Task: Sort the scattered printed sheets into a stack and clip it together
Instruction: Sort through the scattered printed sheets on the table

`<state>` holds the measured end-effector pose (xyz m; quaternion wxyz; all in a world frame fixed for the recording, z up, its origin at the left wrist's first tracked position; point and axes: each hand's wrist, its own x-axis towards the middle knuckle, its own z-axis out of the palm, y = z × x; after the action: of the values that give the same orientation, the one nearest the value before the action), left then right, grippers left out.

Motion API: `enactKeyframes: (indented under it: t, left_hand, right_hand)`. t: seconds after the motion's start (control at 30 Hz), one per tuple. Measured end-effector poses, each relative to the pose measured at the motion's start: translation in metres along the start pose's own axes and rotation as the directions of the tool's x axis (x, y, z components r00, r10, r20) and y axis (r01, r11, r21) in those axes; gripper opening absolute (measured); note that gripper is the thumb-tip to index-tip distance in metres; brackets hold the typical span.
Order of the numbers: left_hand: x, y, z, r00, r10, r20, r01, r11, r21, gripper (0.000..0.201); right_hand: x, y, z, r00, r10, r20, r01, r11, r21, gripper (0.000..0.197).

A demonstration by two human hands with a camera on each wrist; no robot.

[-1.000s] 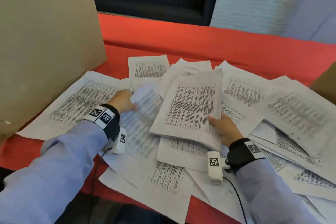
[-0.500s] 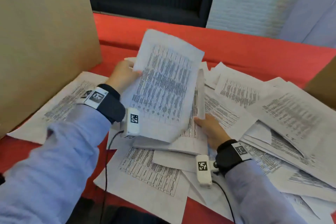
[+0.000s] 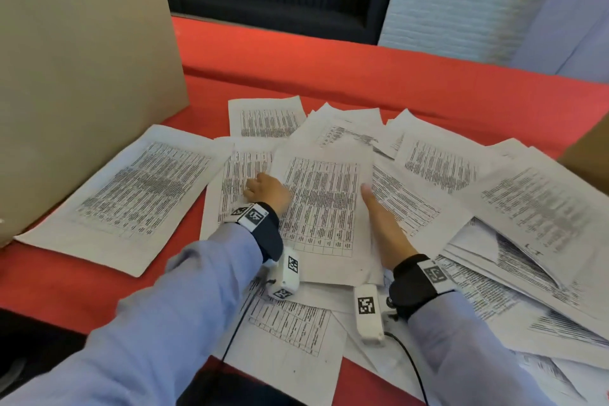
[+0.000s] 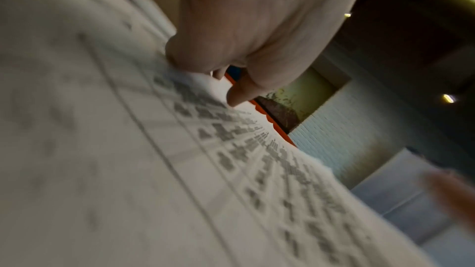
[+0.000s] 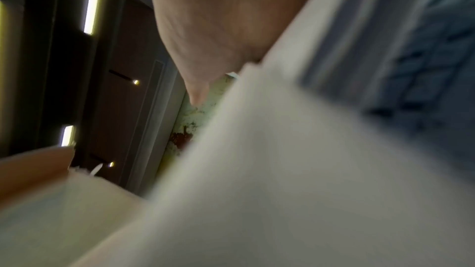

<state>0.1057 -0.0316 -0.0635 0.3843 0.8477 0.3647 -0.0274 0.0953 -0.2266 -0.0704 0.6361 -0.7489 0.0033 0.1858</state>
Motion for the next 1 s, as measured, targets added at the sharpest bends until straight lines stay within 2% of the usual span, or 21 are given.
enactKeyframes:
  t: [0.1, 0.13, 0.2, 0.27, 0.33, 0.4, 0.47, 0.57, 0.63, 0.7, 0.77, 0.8, 0.87, 0.93, 1.0]
  left_hand:
    - [-0.001, -0.003, -0.008, 0.994, -0.006, 0.111, 0.013, 0.998, -0.062, 0.070]
    - [0.003, -0.004, -0.018, 0.990, 0.013, 0.141, 0.001, 0.995, -0.097, 0.074]
    - [0.017, -0.009, -0.049, 0.993, 0.068, 0.091, -0.061, 0.995, -0.076, 0.071]
    - [0.034, -0.024, -0.085, 0.996, 0.081, -0.026, -0.074, 0.980, 0.182, 0.065]
    - [0.046, -0.047, -0.110, 0.998, 0.016, -0.062, 0.015, 0.881, 0.473, 0.067]
    - [0.053, -0.069, -0.117, 0.998, -0.064, -0.016, 0.061, 0.802, 0.595, 0.070]
    - [0.055, -0.081, -0.117, 0.999, -0.045, -0.017, 0.046, 0.782, 0.621, 0.064]
    - [0.054, -0.078, -0.117, 0.988, 0.142, -0.063, -0.089, 0.850, 0.519, 0.028]
    - [0.049, -0.064, -0.114, 0.969, 0.231, -0.093, -0.181, 0.911, 0.369, 0.007]
    - [0.041, -0.039, -0.104, 0.974, 0.221, -0.052, -0.218, 0.974, 0.055, 0.009]
    - [0.032, -0.015, -0.089, 0.968, 0.241, 0.074, -0.223, 0.955, -0.194, 0.018]
    - [0.027, -0.005, -0.080, 0.957, 0.248, 0.150, -0.198, 0.937, -0.290, 0.018]
    - [0.011, 0.010, -0.070, 0.916, 0.239, 0.323, -0.046, 0.860, -0.508, 0.025]
    - [0.010, 0.016, -0.070, 0.909, 0.228, 0.348, -0.011, 0.849, -0.528, 0.038]
    - [0.024, 0.008, -0.081, 0.958, 0.165, 0.235, -0.051, 0.903, -0.426, 0.051]
  right_hand:
    - [0.003, 0.004, 0.001, 0.997, -0.042, -0.070, 0.035, 0.995, -0.095, 0.029]
    - [0.005, 0.005, 0.000, 0.997, -0.019, -0.076, 0.013, 0.996, -0.085, 0.024]
    - [0.006, 0.008, -0.006, 0.997, 0.021, -0.069, -0.024, 0.998, -0.051, 0.025]
    - [0.006, 0.008, -0.009, 0.998, 0.030, -0.052, -0.032, 0.999, -0.037, 0.027]
    - [0.006, 0.009, -0.010, 0.998, 0.041, -0.037, -0.041, 0.999, -0.012, 0.026]
    - [0.005, 0.009, -0.009, 0.999, 0.046, -0.026, -0.046, 0.999, 0.018, 0.026]
    - [0.004, 0.009, -0.008, 0.999, 0.036, -0.026, -0.036, 0.999, 0.029, 0.026]
    - [0.002, 0.009, -0.008, 0.999, 0.029, -0.019, -0.029, 0.999, 0.025, 0.026]
    - [0.002, 0.009, -0.008, 0.999, 0.030, -0.017, -0.029, 0.999, 0.019, 0.027]
    - [0.002, 0.008, -0.008, 0.999, 0.033, -0.016, -0.032, 0.999, 0.021, 0.027]
    - [0.001, 0.008, -0.008, 0.999, 0.032, -0.017, -0.031, 0.999, 0.028, 0.027]
    - [0.000, 0.008, -0.008, 0.999, 0.028, -0.017, -0.027, 0.999, 0.028, 0.026]
    - [-0.001, 0.009, -0.009, 1.000, 0.017, -0.011, -0.017, 0.999, 0.030, 0.026]
    - [-0.002, 0.009, -0.011, 1.000, 0.015, 0.000, -0.015, 0.999, 0.032, 0.026]
    - [-0.001, 0.009, -0.014, 1.000, 0.024, 0.014, -0.024, 0.999, 0.040, 0.026]
